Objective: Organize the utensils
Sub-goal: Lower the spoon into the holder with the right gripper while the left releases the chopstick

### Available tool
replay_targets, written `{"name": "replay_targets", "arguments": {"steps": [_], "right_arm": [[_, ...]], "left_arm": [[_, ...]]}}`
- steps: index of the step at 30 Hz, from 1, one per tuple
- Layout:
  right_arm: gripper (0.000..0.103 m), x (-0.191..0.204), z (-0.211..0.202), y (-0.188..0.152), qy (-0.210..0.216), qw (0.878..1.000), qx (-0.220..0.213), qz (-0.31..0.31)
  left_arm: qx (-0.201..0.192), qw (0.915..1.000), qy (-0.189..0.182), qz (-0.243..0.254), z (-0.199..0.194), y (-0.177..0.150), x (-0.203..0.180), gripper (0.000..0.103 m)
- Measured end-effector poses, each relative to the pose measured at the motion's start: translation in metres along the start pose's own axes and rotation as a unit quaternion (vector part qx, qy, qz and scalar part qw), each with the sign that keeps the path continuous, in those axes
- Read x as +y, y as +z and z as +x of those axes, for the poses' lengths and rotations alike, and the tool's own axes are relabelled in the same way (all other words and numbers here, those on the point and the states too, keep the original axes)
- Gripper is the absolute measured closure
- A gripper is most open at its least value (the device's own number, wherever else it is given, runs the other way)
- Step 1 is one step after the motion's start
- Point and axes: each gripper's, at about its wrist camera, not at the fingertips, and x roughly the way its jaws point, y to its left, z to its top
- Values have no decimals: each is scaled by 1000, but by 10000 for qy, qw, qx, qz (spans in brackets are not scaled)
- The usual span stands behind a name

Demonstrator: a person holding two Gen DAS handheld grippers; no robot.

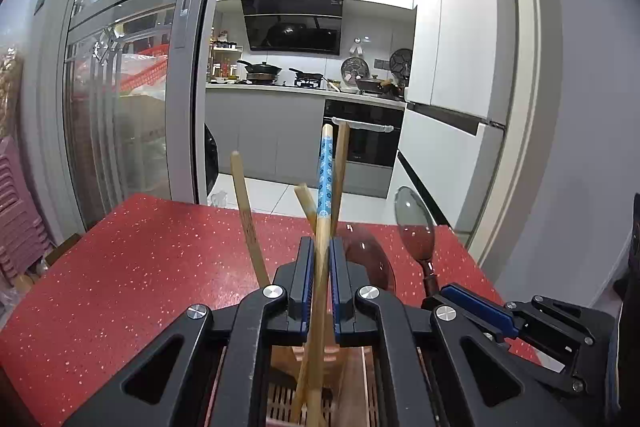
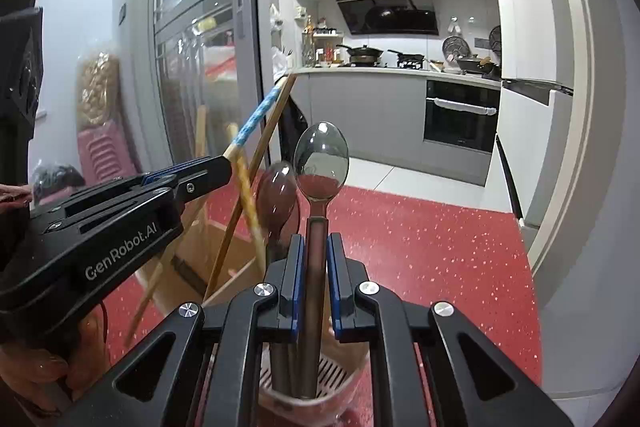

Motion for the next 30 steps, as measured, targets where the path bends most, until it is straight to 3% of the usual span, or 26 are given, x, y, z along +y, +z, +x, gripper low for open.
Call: {"name": "replay_targets", "arguments": {"steps": [6,14,17,18,20,25,30], "right_arm": [[91,3,-1,-7,121,9995,222,-187],[90,-9,3,-8,467,9973,572,12],[81,-9,3,-7,561,9961,676,6],[72,-10,3,-5,608,9956,705,58],[65,-13,2,-5,666,9952,691,192],[64,-22,-1,2,911,9913,701,647],[64,-32,1,22,1597,9760,705,1303]], "left_arm": [[226,9997,-57,-2,0,-8,0,70],[503,9985,-177,-157,5,-17,8,70],[618,9977,-202,-213,6,-21,11,70],[642,9975,-208,-231,5,-23,12,70],[672,9971,-229,-257,4,-23,13,70],[678,9971,-238,-236,6,-24,15,70],[569,9979,-277,-127,4,-24,13,70]]}}
